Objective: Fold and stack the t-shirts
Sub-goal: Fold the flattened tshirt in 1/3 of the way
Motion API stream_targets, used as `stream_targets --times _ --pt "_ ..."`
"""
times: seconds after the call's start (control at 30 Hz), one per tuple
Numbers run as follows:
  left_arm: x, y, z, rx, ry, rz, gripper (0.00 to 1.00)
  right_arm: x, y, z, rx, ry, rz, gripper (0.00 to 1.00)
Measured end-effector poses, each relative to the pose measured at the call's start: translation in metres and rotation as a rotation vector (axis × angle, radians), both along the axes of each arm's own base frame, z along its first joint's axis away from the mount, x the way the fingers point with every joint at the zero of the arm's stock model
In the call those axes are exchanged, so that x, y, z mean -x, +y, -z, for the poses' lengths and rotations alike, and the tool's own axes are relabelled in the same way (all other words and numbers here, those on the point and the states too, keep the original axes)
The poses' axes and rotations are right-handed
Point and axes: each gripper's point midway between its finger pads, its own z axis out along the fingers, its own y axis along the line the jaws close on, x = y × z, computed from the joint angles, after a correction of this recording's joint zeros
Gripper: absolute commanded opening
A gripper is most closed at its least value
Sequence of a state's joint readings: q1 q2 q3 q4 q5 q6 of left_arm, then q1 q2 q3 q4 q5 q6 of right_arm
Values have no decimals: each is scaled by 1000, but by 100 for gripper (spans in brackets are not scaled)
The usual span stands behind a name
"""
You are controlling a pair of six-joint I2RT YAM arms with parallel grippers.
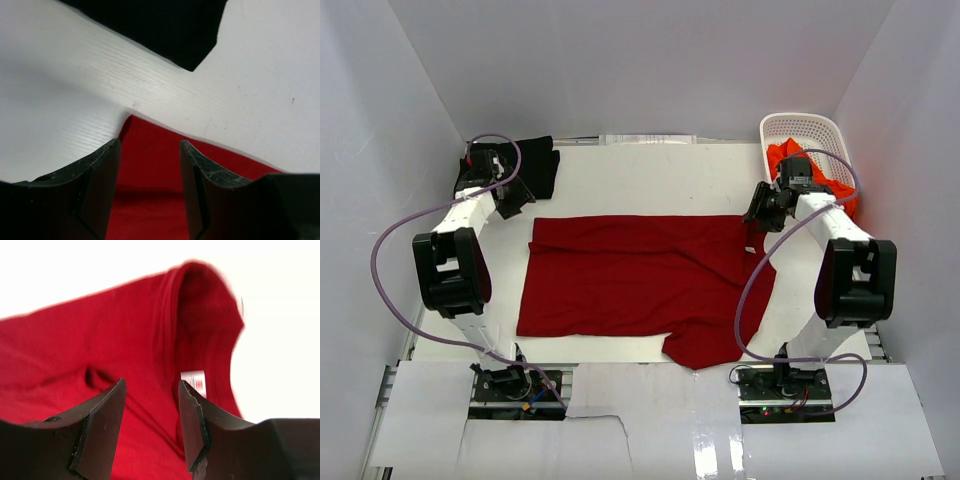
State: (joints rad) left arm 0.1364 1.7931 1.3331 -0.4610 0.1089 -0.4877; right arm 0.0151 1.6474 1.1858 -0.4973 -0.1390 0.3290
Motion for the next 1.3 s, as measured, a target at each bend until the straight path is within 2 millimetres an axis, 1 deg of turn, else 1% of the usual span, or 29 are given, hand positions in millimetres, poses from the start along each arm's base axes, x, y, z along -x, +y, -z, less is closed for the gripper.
stream_targets --times 0.17,0.27,0.37,0.43,0.47,0.5,0.57,0.6,0.73,0.83,0.93,1.07,1.2,1.3 --pt "-12 -14 -2 66 -48 54 60 -33 1 23 -6 38 15 48" --pt "-18 -18 -5 85 -76 74 60 -54 1 35 -8 47 26 47" --pt "-25 -24 -5 111 -97 100 60 -70 1 45 -7 50 31 44" --pt "-30 -29 -1 125 -101 118 59 -76 0 51 -1 52 37 41" --pt "-33 -31 1 129 -103 125 59 -78 -2 54 4 55 41 38" --pt "-36 -33 3 135 -103 133 58 -78 -3 56 10 57 45 28" --pt "-39 -39 9 141 -98 150 57 -78 -6 57 27 57 50 16" --pt "-39 -43 12 145 -93 159 56 -79 -7 57 32 56 54 8" --pt "-40 -58 23 154 -75 200 56 -81 -13 57 59 51 74 8" --pt "-40 -67 26 152 -65 227 56 -80 -15 57 69 52 80 8" --pt "-38 -72 27 141 -49 242 59 -81 -16 57 76 52 84 8" --pt "-32 -66 32 112 -21 219 62 -81 -16 58 79 52 86 8" --pt "-16 -57 36 107 12 187 62 -81 -17 58 80 52 86 8" --pt "-9 -51 37 114 31 165 62 -81 -17 58 80 52 86 8"
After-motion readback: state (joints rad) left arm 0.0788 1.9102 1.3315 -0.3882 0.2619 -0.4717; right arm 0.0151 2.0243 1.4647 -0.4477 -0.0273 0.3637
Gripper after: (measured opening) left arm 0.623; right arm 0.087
